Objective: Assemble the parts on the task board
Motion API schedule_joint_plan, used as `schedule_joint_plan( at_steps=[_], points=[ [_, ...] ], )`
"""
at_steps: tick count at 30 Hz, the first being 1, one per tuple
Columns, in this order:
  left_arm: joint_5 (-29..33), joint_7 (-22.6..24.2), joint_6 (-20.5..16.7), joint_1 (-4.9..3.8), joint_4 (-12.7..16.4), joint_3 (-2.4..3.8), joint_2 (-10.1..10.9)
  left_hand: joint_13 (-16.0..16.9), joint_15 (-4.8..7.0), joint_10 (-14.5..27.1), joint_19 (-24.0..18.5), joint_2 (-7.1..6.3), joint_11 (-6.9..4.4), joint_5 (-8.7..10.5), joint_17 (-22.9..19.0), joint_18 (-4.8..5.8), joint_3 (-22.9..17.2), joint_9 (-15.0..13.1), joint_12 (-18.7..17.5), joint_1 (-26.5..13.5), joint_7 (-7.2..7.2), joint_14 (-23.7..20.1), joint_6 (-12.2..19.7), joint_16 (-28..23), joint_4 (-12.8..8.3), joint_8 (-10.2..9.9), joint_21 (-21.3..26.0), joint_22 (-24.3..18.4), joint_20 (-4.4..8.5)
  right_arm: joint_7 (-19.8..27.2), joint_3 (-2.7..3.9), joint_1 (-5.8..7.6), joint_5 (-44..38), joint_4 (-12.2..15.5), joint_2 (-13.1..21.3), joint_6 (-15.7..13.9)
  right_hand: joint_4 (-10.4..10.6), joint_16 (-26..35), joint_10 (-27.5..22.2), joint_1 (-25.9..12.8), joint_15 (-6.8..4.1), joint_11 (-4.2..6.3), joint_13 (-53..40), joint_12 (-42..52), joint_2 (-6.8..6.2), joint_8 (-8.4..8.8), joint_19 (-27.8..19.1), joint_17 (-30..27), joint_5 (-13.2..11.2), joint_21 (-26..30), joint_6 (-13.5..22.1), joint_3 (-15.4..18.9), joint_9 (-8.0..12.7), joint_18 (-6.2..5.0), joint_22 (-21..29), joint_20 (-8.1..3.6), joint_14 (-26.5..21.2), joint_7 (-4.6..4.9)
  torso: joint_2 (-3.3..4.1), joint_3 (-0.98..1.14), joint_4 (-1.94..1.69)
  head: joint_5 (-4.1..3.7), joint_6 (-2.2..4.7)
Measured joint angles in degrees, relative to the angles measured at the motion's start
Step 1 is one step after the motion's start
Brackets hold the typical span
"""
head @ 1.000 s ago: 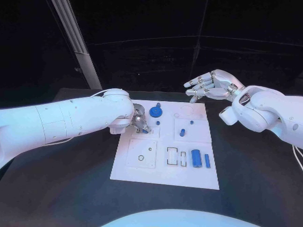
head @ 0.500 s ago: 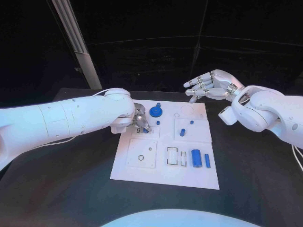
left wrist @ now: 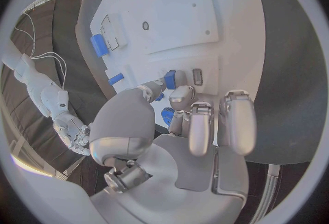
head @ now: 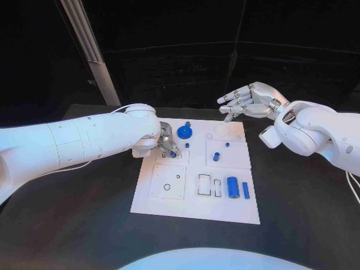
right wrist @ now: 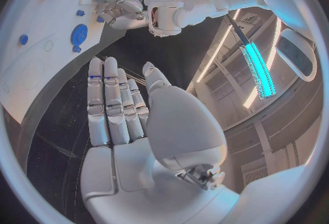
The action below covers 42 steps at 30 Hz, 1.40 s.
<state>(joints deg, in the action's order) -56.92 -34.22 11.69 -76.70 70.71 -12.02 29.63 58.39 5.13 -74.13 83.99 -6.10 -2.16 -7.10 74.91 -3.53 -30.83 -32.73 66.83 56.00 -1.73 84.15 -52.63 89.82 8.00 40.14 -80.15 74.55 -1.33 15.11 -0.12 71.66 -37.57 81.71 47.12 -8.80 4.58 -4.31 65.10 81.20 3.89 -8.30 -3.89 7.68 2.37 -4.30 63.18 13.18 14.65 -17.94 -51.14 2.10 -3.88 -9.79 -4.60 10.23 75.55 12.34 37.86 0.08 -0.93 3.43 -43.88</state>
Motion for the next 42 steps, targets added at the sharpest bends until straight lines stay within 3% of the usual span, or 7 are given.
schedule_joint_plan(
  at_steps=[16, 21, 27, 29, 31, 36, 42],
  points=[
    [0.11, -0.07, 0.35, 0.11, -0.20, -0.03, 0.17, -0.17, 0.12, -0.41, 0.17, -1.35, 0.00, 0.04, 0.00, 0.00, 13.54, 0.27, 0.17, -3.62, 0.21, -0.13, -0.85, 0.00, 5.43, -0.17, -0.23, 0.40, 0.17, -0.60, 0.00, 0.00, 0.01, -0.02, 0.01, 0.87, 0.00, 0.00, -0.21, -0.24, 0.22, -0.21, 0.04, 0.00, -0.24, 0.00, 0.00, -0.06, 0.00, 0.25, 0.20, 0.00, 0.00, 0.00, 0.12, 0.00, -0.22, 0.20, -0.03, -0.02, -0.06, 0.10, 0.15],
    [0.11, 0.04, -0.04, 0.16, 0.39, -0.04, 1.00, -0.69, 0.21, -0.41, -0.01, -1.35, 0.00, 3.41, 0.00, -0.01, 18.57, 0.30, 0.15, -3.62, 0.30, -0.21, -0.94, 0.00, 7.59, -0.17, -0.23, 0.34, 0.40, -0.73, 0.00, 0.00, 0.01, -0.04, 0.02, 1.06, 0.00, 0.00, -0.21, -0.24, 0.22, -0.21, 0.04, 0.00, -0.24, 0.00, 0.00, -0.06, 0.00, 0.25, 0.20, 0.00, 0.00, 0.00, 0.12, 0.00, -0.22, 0.20, -0.03, -0.04, -0.06, 0.02, 0.25],
    [0.11, 0.49, -1.56, 0.18, 1.75, 0.09, 2.70, -2.16, 0.21, 0.26, -0.01, -1.35, 0.05, 3.73, 0.00, -0.01, 23.51, 0.44, -0.95, -3.62, -0.02, -0.21, -0.60, 0.00, 8.67, -0.60, 0.24, -0.22, 0.40, -0.82, 0.00, 0.00, 0.01, -0.20, 0.08, 1.25, 0.00, 0.00, -0.43, -0.24, 0.22, 0.01, 0.04, 0.00, -0.24, 0.00, 0.00, -0.14, 0.00, 0.25, 0.20, 0.00, 0.00, 0.00, 0.11, 0.00, -0.22, 0.20, -0.03, -0.05, -0.08, -0.10, 0.31],
    [0.11, 0.72, -2.07, 0.16, 2.29, 0.70, 3.32, -2.53, 0.20, 0.61, -0.01, -1.27, 0.16, 3.95, 0.00, -0.01, 24.79, 0.48, -1.22, -3.54, -0.17, -0.21, -0.44, 0.00, 8.69, -0.61, 0.43, -0.45, 0.40, -0.84, 0.00, 0.00, 0.01, -0.29, 0.07, 1.28, 0.00, 0.00, -0.43, -0.24, 0.22, 0.01, 0.03, 0.00, -0.24, 0.00, 0.00, -0.14, 0.00, 0.25, 0.20, 0.00, 0.00, 0.00, 0.11, 0.00, -0.22, 0.20, -0.04, -0.05, -0.08, -0.10, 0.35],
    [0.10, 1.15, -2.71, -0.01, 3.06, 2.10, 4.01, -4.17, 0.20, 2.00, -0.01, -0.71, 0.42, 3.96, 0.00, -0.01, 26.12, 0.73, -2.59, -2.97, -0.55, -0.21, 0.51, 0.00, 8.69, -1.09, 1.27, -1.34, 0.40, -0.85, 0.00, 0.00, 0.01, -0.42, 0.04, 1.32, 0.00, 0.00, -0.43, -0.24, 0.22, 0.01, 0.03, 0.00, -0.24, 0.00, 0.00, -0.14, 0.00, 0.25, 0.20, 0.00, 0.00, 0.00, 0.11, 0.00, -0.22, 0.20, -0.04, -0.05, -0.08, -0.11, 0.40],
    [0.16, 2.67, -4.35, -0.61, 4.51, 5.20, 5.46, -13.79, -1.16, 9.29, -1.74, 0.95, 2.37, 3.96, 0.00, -0.01, 29.50, 2.91, -10.01, 0.07, -2.79, -0.10, 5.47, 0.00, 8.67, -4.45, 4.53, -5.58, -0.90, -0.86, 0.00, 0.00, 0.01, -0.93, -0.07, 1.41, 0.00, 0.21, -0.43, -0.24, 0.22, 0.01, 0.03, 0.00, -0.24, 0.00, 0.00, -0.14, 0.00, 0.25, 0.20, 0.00, 0.00, 0.00, 0.16, 0.00, -0.22, 0.20, -0.07, -0.03, -0.09, -0.01, 0.82],
    [0.44, 3.97, -4.05, -2.13, 2.27, 6.55, 5.97, -14.25, -1.57, 9.96, -2.07, 1.99, 2.78, 3.96, 0.00, -0.01, 29.02, 4.25, -9.37, 7.15, -3.18, -0.10, 5.87, 0.00, 7.19, -4.82, 5.08, -6.21, -1.23, -0.89, -0.01, 0.00, 0.02, -1.46, -0.40, 1.50, 0.00, 0.22, -0.42, -0.23, 0.22, 0.01, 0.03, 0.00, -0.24, 0.00, 0.00, -0.14, 0.00, 0.25, 0.20, 0.00, 0.00, 0.00, 0.18, 0.00, -0.22, 0.20, -0.07, 0.01, -0.13, 0.28, 1.24]
  ],
)
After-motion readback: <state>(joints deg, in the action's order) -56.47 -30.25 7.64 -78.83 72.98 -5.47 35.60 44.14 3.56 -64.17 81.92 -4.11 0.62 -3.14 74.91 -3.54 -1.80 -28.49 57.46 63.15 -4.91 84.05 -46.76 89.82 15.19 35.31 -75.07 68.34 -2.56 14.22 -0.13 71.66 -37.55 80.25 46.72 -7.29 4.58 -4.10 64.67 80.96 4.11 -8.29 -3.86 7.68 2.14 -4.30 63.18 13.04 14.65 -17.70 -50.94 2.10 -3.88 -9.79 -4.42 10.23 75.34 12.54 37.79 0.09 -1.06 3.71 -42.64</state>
